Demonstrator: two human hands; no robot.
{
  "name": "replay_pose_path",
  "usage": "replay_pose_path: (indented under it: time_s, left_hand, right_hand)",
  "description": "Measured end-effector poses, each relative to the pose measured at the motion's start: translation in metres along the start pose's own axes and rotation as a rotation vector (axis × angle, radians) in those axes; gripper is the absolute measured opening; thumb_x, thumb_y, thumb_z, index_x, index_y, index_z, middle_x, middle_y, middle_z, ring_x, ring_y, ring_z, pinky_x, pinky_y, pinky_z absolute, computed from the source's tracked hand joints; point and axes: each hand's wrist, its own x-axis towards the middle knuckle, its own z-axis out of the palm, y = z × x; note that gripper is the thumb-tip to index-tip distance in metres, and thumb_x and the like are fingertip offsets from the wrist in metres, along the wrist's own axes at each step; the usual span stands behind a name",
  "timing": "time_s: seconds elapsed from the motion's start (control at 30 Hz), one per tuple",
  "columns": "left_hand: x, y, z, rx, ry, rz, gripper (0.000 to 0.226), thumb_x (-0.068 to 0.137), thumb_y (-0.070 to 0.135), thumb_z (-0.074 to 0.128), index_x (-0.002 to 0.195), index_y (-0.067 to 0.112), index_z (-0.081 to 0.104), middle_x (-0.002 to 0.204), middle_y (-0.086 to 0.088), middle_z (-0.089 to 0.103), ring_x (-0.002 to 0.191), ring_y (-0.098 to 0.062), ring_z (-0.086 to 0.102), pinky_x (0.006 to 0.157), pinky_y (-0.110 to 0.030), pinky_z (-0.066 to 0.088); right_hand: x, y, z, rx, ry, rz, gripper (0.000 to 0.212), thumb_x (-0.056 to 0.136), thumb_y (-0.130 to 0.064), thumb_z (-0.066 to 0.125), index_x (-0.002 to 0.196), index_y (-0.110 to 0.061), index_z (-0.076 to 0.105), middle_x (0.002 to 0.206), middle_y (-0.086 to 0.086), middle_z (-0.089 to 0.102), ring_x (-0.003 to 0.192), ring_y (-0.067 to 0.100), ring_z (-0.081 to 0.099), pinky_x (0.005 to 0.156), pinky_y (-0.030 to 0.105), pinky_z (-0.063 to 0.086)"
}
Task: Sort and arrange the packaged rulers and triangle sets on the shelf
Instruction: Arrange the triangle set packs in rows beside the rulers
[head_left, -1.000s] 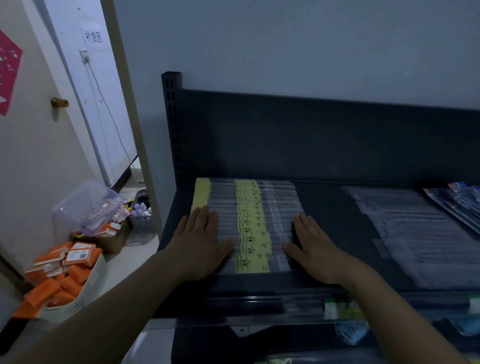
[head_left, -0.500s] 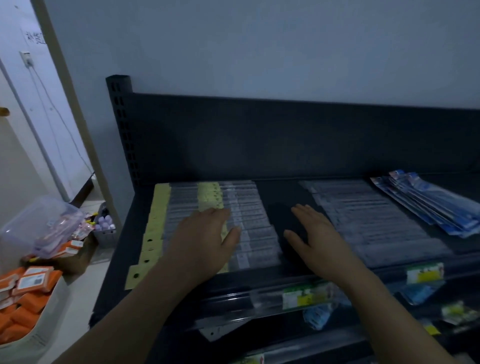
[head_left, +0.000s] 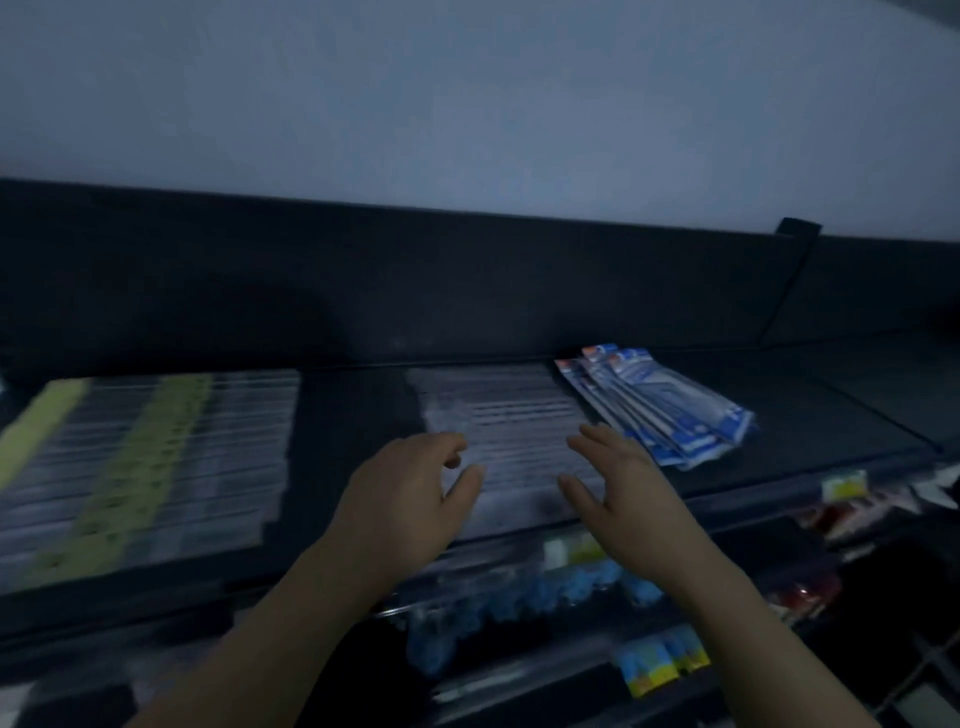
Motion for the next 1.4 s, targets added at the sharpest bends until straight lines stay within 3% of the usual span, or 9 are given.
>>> replay_pose_path:
  time_s: [0.2,0.47,0.57,0.73,0.93,1.0,1.13,1.3,1.4]
  left_hand:
    - [0.031,0.059,0.055,-0.037,-0.037,-0.012,0.046,0.095,0.047,0.044,0.134,0.025,0.052,0.124,0.01,0.059,0.112,-0.009,0.055,0.096,-0.028,0.044]
    - [0.088,0.101,0.099,0.019,-0.092,0.012,0.048,0.097,0.05,0.038,0.134,0.023,0.05,0.124,0.006,0.06,0.109,-0.012,0.056,0.085,-0.023,0.041]
    - [0.111,0.115,0.112,0.021,-0.082,0.021,0.041,0.097,0.043,0.042,0.13,0.021,0.054,0.116,0.003,0.064,0.102,-0.014,0.058,0.083,-0.027,0.044]
    - [0.146,0.134,0.139,-0.089,-0.1,-0.005,0.029,0.098,0.031,0.048,0.117,0.014,0.06,0.102,-0.002,0.068,0.089,-0.016,0.061,0.079,-0.031,0.048]
    - [0.17,0.153,0.177,-0.112,-0.19,-0.104,0.025,0.097,0.029,0.048,0.099,0.008,0.062,0.093,-0.006,0.066,0.081,-0.018,0.061,0.072,-0.032,0.048]
    - [0.175,0.155,0.187,-0.082,-0.187,-0.152,0.027,0.096,0.032,0.048,0.087,0.011,0.06,0.082,-0.004,0.062,0.072,-0.016,0.058,0.066,-0.03,0.046]
    - [0.18,0.164,0.199,-0.11,-0.132,-0.305,0.027,0.094,0.042,0.049,0.09,0.018,0.06,0.083,0.002,0.061,0.074,-0.012,0.057,0.067,-0.029,0.045]
    - [0.184,0.181,0.211,-0.041,-0.004,-0.484,0.03,0.089,0.052,0.054,0.083,0.023,0.057,0.075,0.009,0.059,0.07,-0.008,0.057,0.063,-0.027,0.047]
    - [0.183,0.19,0.219,-0.116,0.093,-0.564,0.026,0.083,0.045,0.065,0.081,0.023,0.052,0.078,0.009,0.057,0.069,-0.005,0.055,0.054,-0.023,0.038]
  right_hand:
    - [0.001,0.084,-0.033,-0.021,0.018,0.026,0.051,0.098,-0.037,0.045,0.145,-0.018,0.037,0.154,0.0,0.028,0.143,0.017,0.019,0.116,0.031,0.021]
    - [0.038,0.155,-0.057,0.062,0.095,0.07,0.038,0.099,-0.022,0.046,0.133,-0.007,0.052,0.144,0.01,0.045,0.135,0.023,0.036,0.109,0.031,0.03]
    - [0.058,0.177,-0.066,0.098,0.102,0.133,0.033,0.097,-0.017,0.049,0.122,0.003,0.058,0.13,0.018,0.055,0.122,0.031,0.049,0.095,0.029,0.034]
    - [0.088,0.201,-0.076,0.157,0.073,0.223,0.036,0.094,-0.022,0.055,0.124,-0.003,0.056,0.126,0.014,0.059,0.112,0.027,0.055,0.09,0.031,0.042]
    - [0.118,0.23,-0.071,0.188,-0.058,0.227,0.029,0.078,-0.035,0.072,0.097,-0.017,0.061,0.092,-0.002,0.061,0.087,0.019,0.06,0.075,0.033,0.051]
    - [0.127,0.243,-0.068,0.211,-0.067,0.205,0.03,0.077,-0.032,0.074,0.1,-0.023,0.058,0.089,-0.006,0.057,0.083,0.013,0.058,0.068,0.026,0.046]
    - [0.139,0.267,-0.066,0.319,-0.12,0.142,0.015,0.079,-0.021,0.073,0.091,-0.016,0.064,0.072,-0.007,0.058,0.059,0.001,0.052,0.051,0.013,0.039]
    - [0.147,0.277,-0.062,0.303,-0.118,0.009,0.015,0.083,-0.025,0.067,0.069,-0.025,0.062,0.069,-0.01,0.061,0.063,0.004,0.056,0.057,0.024,0.045]
    - [0.145,0.276,-0.06,0.36,-0.11,-0.1,0.014,0.089,-0.022,0.061,0.076,-0.023,0.066,0.075,-0.011,0.063,0.069,0.0,0.058,0.061,0.02,0.045]
